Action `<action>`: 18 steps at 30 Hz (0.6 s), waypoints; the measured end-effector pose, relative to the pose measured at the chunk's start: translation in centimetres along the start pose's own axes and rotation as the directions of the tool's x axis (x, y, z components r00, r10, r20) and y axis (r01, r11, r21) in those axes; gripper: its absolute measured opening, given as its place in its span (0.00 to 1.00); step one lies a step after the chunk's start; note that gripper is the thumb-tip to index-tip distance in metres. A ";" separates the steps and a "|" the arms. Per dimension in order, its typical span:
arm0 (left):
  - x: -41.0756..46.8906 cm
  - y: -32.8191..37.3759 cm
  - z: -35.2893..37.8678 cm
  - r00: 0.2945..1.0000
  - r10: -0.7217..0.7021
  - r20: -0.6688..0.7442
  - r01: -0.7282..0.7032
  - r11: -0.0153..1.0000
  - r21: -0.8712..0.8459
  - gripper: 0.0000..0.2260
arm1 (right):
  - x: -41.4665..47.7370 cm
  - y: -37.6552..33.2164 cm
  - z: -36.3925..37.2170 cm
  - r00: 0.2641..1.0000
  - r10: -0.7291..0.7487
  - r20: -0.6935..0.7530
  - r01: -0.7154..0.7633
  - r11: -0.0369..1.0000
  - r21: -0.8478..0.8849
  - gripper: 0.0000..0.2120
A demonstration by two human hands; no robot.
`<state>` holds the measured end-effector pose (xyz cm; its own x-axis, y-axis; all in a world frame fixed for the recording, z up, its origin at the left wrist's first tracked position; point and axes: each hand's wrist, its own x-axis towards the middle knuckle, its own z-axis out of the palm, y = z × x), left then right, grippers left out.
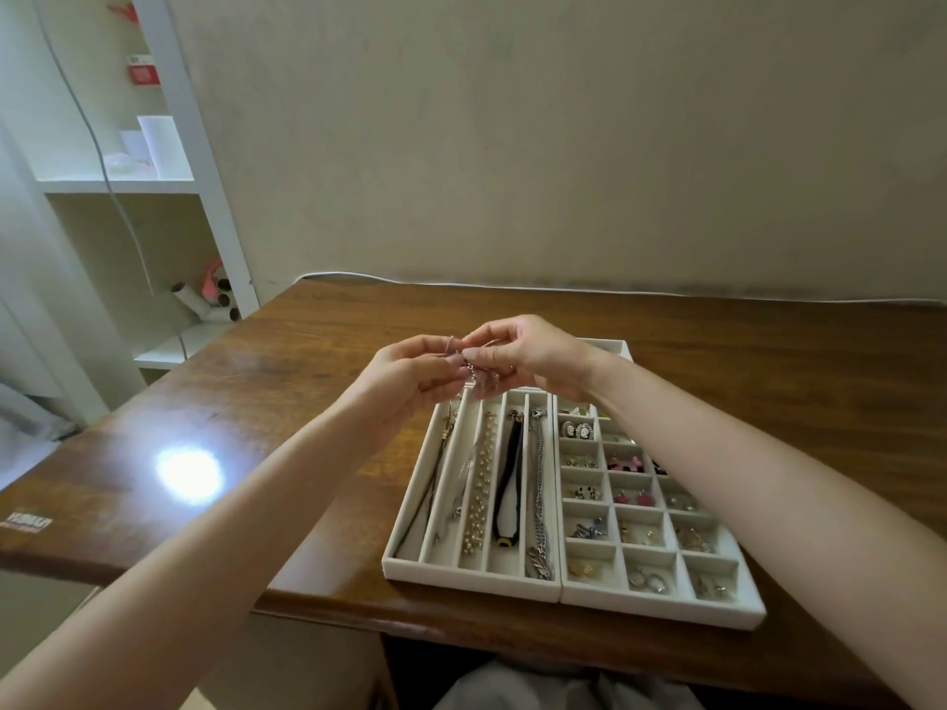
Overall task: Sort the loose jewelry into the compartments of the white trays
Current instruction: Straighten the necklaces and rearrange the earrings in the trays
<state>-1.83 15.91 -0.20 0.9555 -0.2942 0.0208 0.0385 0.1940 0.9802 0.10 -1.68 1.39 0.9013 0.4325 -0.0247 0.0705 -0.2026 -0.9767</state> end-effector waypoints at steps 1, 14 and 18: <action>0.0 0.0 0.0 1.000 0.007 -0.004 -0.007 1.000 0.014 0.05 | -0.1 -0.2 -0.1 1.000 -0.007 -0.013 0.007 1.000 -0.003 0.13; -0.4 0.8 -0.8 0.992 0.078 -0.094 -0.035 0.917 0.397 0.05 | 0.3 -1.3 -0.5 0.996 -0.069 -0.054 0.070 0.997 0.034 0.05; -0.7 0.9 -0.7 0.988 0.104 -0.114 -0.045 0.899 0.436 0.05 | 0.4 -1.7 -0.6 0.994 -0.097 -0.056 0.098 0.995 0.017 0.08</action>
<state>-2.26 16.99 0.52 0.9813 -0.1639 0.1005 -0.1357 -0.2207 0.9658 0.58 -1.69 3.21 0.9128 0.4000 0.0820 0.1513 -0.1447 -0.9778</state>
